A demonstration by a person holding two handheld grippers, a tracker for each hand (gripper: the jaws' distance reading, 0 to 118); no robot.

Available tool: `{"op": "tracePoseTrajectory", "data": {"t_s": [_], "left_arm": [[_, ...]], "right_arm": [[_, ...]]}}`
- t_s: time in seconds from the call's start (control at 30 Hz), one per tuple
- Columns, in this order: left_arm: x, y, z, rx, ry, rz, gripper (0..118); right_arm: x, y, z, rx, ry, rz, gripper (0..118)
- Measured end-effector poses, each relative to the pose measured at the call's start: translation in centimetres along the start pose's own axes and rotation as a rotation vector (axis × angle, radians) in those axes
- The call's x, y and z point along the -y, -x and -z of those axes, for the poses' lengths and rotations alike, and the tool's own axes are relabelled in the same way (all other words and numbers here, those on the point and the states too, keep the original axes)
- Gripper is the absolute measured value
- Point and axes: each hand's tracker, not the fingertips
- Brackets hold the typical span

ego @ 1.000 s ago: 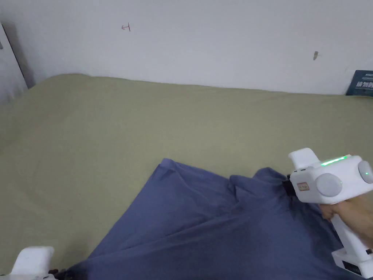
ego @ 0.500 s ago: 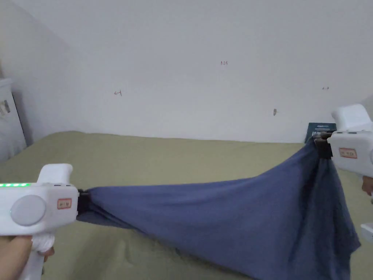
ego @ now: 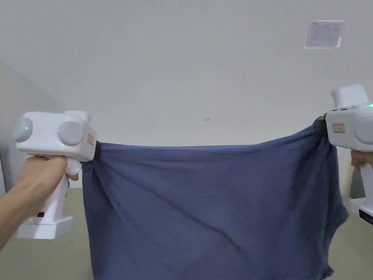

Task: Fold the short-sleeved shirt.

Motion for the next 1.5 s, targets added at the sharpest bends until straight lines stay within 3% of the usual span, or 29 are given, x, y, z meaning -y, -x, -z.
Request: {"op": "tracePoseTrajectory", "data": {"t_s": [0.5, 0.97, 1.2, 1.4, 1.5], "left_arm": [[-8.3, -0.8, 3.9, -0.078, -0.035, -0.018, 4], [-16.7, -3.8, 14.1, -0.184, -0.123, -0.022, 4], [-14.3, -4.9, 21.2, -0.201, -0.103, -0.021, 4], [-7.9, -6.3, 28.4, -0.189, -0.01, -0.012, 4], [-2.8, -7.0, 31.2, -0.158, 0.061, 0.014, 4]], "right_arm": [[-8.5, 0.7, 10.5, 0.032, -0.05, 0.024, 0], [-13.5, 2.4, 21.1, 0.103, -0.104, -0.037, 0], [-9.9, 3.9, 26.2, 0.113, -0.081, -0.048, 0], [-2.1, 6.0, 30.5, 0.101, 0.023, -0.096, 0], [4.8, 6.8, 31.3, 0.057, 0.096, -0.013, 0]]}}
